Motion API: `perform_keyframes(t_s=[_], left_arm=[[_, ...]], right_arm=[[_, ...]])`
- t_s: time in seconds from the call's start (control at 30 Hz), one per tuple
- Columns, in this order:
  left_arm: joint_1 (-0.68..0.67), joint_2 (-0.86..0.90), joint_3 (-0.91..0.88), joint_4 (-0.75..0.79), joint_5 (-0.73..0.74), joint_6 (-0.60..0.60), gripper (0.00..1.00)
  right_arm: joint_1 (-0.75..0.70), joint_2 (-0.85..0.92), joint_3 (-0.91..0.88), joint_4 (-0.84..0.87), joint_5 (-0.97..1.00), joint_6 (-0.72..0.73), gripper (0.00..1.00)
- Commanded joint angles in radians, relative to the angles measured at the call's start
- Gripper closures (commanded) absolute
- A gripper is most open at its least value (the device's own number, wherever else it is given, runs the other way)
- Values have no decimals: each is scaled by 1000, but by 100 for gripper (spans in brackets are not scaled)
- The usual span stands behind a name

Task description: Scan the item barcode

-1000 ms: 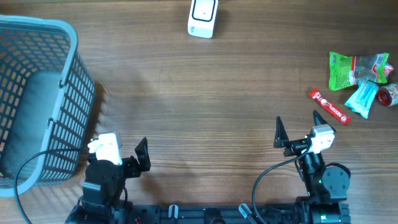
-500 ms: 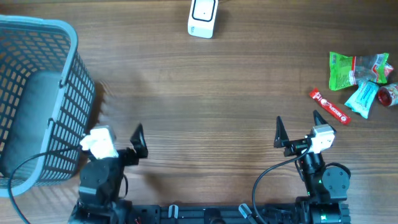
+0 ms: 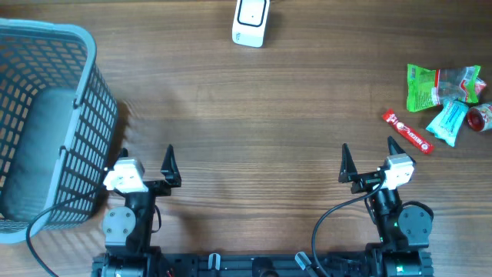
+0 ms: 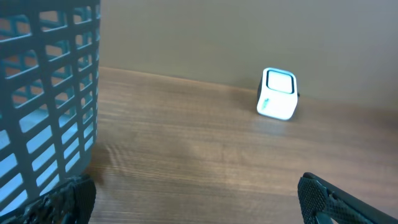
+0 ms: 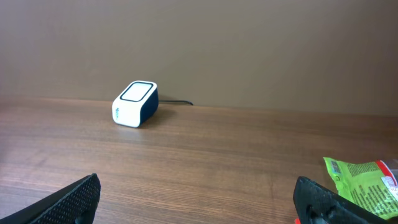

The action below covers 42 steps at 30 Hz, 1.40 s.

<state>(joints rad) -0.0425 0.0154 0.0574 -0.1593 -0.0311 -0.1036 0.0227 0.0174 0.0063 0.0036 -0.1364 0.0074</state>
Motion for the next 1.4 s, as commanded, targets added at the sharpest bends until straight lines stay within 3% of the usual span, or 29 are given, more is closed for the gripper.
perform_keyframes(t_s=[0.0,0.23,1.37], left_arm=[[8,-13,-15,5,20,89,0],[8,-13,-17,12,-14,-44,0],[6,-11,-22,24,16,-42,0]], right_arm=[[-1,-10,-1,4,13,19,0],[-1,-10,-1,4,13,18,0],[-1,-10,-1,4,13,19,0]])
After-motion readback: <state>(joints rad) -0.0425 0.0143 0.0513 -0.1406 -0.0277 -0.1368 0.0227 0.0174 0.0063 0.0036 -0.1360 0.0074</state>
